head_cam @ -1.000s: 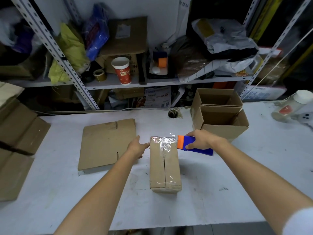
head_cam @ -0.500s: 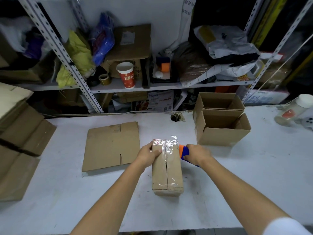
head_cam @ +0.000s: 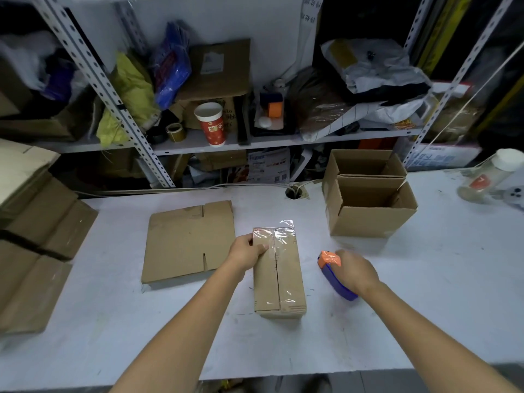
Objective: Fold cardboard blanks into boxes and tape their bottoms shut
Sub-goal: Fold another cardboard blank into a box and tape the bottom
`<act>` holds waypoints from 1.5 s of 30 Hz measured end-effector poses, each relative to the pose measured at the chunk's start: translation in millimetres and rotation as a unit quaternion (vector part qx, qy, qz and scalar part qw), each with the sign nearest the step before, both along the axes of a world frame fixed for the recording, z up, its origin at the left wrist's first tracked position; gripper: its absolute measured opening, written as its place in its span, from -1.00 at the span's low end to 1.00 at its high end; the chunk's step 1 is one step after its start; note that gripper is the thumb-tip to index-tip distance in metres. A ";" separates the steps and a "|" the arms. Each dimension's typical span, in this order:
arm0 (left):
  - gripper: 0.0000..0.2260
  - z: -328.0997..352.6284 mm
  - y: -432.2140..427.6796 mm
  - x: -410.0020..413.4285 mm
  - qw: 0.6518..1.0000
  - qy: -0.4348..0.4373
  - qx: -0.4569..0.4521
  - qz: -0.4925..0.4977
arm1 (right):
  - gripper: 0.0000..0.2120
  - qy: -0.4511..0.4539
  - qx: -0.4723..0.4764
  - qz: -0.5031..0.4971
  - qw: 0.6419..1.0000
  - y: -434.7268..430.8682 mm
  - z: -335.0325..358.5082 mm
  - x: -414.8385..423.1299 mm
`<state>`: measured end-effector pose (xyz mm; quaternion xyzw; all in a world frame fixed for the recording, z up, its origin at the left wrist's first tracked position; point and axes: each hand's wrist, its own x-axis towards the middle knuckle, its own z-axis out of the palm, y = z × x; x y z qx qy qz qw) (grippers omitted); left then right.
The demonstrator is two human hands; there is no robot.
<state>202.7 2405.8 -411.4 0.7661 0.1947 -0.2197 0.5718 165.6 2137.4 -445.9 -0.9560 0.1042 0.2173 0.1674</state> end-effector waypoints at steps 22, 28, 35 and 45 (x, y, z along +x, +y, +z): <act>-0.50 76.3 9.9 -24.8 0.995 -0.050 -0.079 0.025 | -0.24 -0.147 0.409 0.003 0.900 102.0 100.6 6.6; -0.73 77.8 8.7 -26.6 0.991 -0.079 -0.087 0.070 | -0.27 -0.122 0.438 -0.008 0.891 102.4 108.1 4.7; -0.62 79.5 8.0 -38.3 0.986 -0.153 -0.065 0.000 | -0.60 -0.122 0.455 -0.058 0.880 113.9 113.6 9.6; -0.67 84.8 28.1 -29.7 0.989 -0.138 -0.048 0.013 | -0.39 -0.050 0.480 -0.056 0.874 87.6 115.7 18.1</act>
